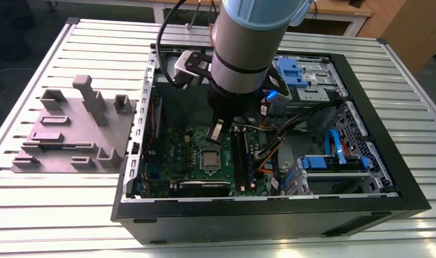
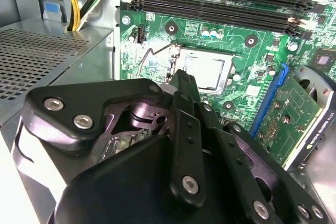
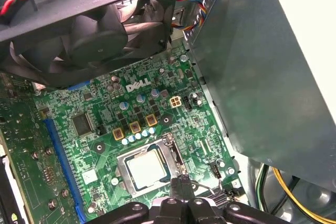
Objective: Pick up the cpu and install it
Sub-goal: 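Install the first cpu locking lever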
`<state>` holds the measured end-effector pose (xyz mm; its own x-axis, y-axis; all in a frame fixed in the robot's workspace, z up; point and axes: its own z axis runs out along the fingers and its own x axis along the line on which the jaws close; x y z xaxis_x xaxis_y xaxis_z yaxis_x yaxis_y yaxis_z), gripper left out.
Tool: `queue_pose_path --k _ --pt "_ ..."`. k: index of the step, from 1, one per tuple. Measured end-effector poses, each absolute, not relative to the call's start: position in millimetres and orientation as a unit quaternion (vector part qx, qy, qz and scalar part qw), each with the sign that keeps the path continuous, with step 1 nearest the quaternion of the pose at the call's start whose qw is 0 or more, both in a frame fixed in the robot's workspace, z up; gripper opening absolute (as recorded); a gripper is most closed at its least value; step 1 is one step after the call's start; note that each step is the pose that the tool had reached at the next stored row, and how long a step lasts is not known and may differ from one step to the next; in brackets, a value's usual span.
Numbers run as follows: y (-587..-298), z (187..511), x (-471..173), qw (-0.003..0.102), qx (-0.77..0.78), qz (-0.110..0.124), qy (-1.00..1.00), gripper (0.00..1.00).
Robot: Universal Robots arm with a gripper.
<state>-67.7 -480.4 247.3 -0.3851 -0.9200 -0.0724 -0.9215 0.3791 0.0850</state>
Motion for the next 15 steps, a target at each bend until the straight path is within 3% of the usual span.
queue_pose_path --k 15 --pt "-480.4 247.1 -56.5 0.006 -0.554 0.056 0.830 0.10"
